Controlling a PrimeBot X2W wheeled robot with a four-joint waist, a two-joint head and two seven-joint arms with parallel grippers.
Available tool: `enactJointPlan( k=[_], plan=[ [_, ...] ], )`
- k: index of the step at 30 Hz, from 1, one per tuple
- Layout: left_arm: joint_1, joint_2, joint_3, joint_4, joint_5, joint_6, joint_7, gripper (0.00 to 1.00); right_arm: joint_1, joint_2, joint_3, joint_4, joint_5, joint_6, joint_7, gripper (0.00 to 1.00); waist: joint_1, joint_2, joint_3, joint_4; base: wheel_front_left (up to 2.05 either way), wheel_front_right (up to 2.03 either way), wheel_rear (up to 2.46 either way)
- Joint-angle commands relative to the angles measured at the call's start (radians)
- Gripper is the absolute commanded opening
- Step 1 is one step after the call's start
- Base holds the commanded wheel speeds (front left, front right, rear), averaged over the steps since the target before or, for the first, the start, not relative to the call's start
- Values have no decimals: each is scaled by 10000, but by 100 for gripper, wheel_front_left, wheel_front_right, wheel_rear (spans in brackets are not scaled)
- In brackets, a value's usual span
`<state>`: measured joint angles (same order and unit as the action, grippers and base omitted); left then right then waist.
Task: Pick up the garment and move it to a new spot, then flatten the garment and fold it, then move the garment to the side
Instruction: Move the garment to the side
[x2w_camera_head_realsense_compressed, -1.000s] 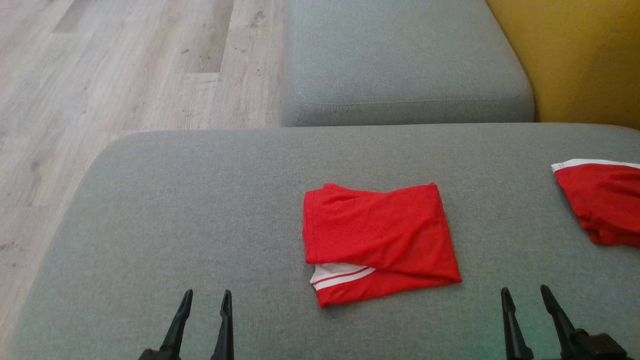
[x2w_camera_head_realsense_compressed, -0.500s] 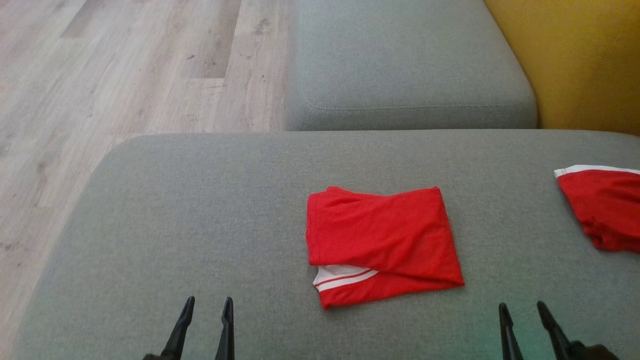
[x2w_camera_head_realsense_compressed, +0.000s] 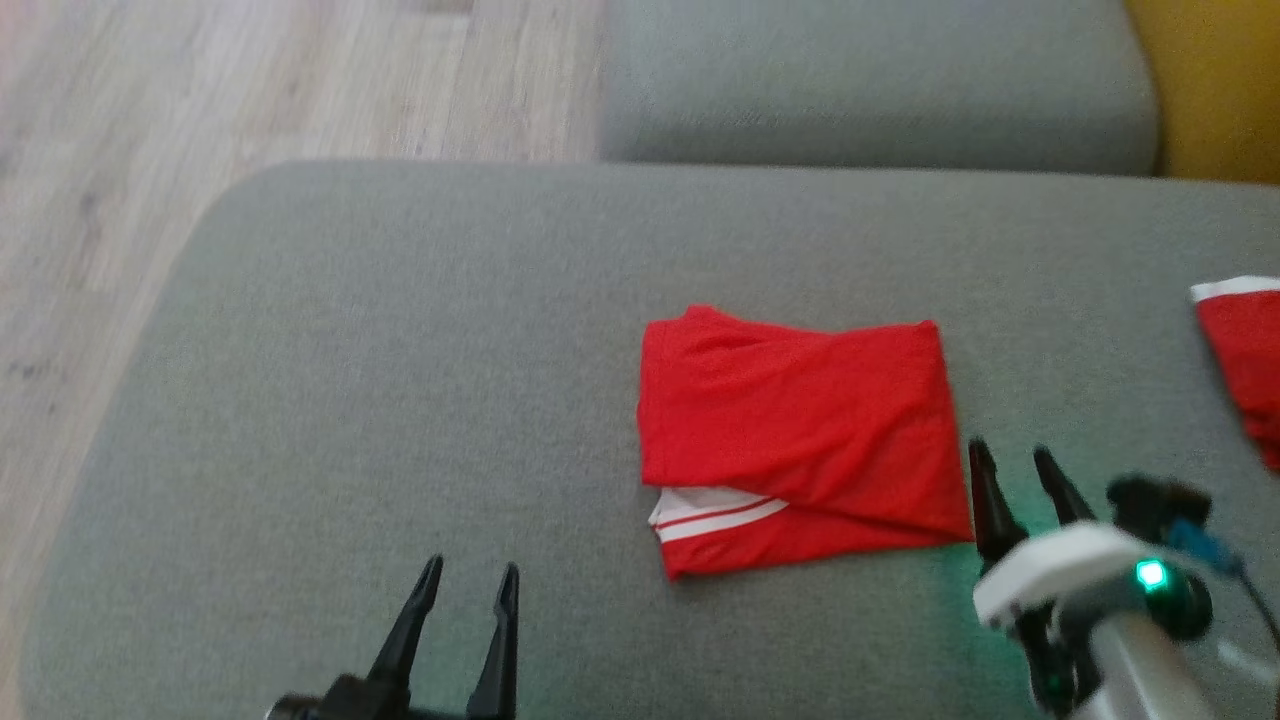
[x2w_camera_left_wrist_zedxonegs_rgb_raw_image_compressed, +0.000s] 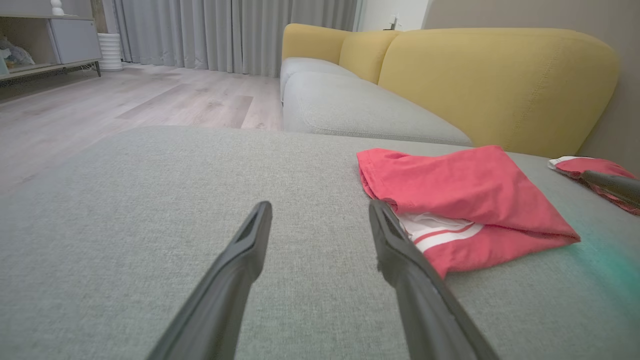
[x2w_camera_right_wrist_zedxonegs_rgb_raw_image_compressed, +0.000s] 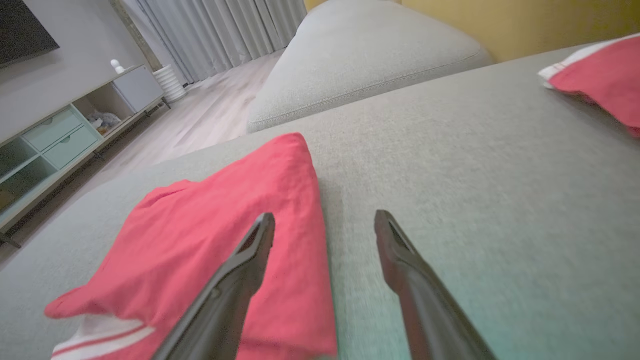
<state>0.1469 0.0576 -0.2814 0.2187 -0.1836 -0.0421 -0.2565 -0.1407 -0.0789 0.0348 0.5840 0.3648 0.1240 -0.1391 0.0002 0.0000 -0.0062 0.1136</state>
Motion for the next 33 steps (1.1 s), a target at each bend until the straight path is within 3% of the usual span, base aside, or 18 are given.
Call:
enactJointPlan(
  k=[1, 6, 7, 9, 10, 16, 27, 33],
  plan=[
    [-637, -73, 214, -376, 63, 74, -53, 100, -575, -205, 385, 7, 189, 67, 185, 100, -2, 0, 485, 201, 0, 0, 0],
    [-1087, -73, 34, -367, -60, 186, -53, 100, -1936, -474, 900, 1743, 603, 67, 849, 100, -2, 0, 946, 373, 0, 0, 0],
    [-1128, -73, 9, -355, -80, 211, -53, 100, -2056, -460, 1009, 1988, 671, 67, 855, 95, -2, 0, 972, 379, 0, 0, 0],
    [-1191, -73, -48, -333, -115, 254, -53, 100, -2219, -455, 1271, 2400, 786, 67, 804, 15, -2, 0, 992, 395, 0, 0, 0],
    [-1209, -73, -69, -326, -129, 274, -53, 100, -2280, -461, 1398, 2556, 860, 67, 725, 0, -2, 0, 993, 392, 0, 0, 0],
    [-1200, -73, 37, -428, -182, 373, -53, 100, -2760, -861, 1699, 2920, 1140, 67, 1, 0, -2, 0, 1060, 45, 0, 0, 0],
    [-1850, -74, 130, -756, -52, 252, -53, 100, -5080, -3585, 1458, 3203, 720, 67, -220, 0, -2, 0, 2584, -1592, 0, 0, 0],
    [-2555, -67, 273, -724, 290, 18, -53, 100, -6020, -4854, 609, 3399, 544, 67, -123, 0, -2, 0, 3372, -2176, 0, 0, 0]
  ],
)
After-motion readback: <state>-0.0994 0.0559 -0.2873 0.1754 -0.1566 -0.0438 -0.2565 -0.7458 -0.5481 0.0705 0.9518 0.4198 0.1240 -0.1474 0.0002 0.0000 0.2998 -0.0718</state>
